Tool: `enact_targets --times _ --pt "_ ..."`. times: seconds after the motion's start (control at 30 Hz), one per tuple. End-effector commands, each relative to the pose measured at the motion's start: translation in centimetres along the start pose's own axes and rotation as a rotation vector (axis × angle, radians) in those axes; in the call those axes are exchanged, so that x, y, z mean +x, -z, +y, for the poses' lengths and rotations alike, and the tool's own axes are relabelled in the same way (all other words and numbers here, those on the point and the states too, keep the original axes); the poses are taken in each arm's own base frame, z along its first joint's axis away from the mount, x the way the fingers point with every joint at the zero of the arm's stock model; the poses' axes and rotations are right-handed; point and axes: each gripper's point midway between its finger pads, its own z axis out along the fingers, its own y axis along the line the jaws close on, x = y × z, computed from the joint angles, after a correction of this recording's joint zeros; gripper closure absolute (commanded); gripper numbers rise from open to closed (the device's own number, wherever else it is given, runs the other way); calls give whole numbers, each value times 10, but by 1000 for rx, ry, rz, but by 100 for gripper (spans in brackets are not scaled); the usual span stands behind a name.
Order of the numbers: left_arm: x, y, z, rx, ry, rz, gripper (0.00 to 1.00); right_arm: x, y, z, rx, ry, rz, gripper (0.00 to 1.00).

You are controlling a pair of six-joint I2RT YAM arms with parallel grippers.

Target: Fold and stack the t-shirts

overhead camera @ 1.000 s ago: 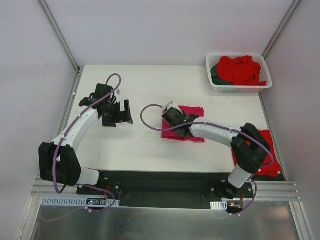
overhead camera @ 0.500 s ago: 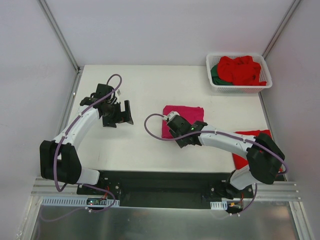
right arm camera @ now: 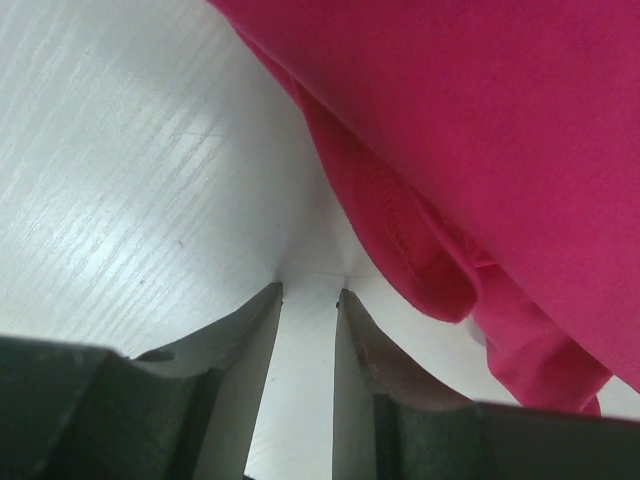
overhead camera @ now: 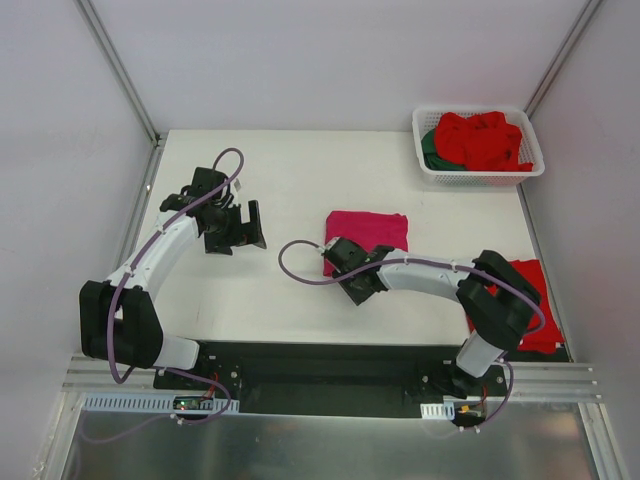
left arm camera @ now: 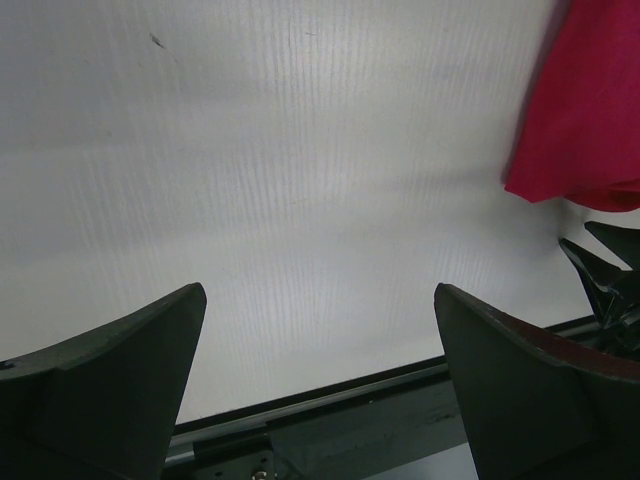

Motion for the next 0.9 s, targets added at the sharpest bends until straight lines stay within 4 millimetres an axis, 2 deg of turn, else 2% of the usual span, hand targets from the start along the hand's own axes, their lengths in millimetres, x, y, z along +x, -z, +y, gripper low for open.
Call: enact_targets --times 0.0,0.23,0.43,0.6,0.87 --pt "2 0 1 -12 -17 -4 1 -20 6 -4 45 13 -49 68" --pt "2 -1 1 -11 -16 3 1 -28 18 -25 166 5 -93 68" --pt "2 -1 0 -6 -16 3 1 -27 15 -37 249 20 -58 69" --pt "2 0 0 -8 -19 -2 1 -32 21 -46 298 1 -80 70" --pt "2 -1 -1 -2 -16 3 1 -31 3 -41 301 17 -48 71"
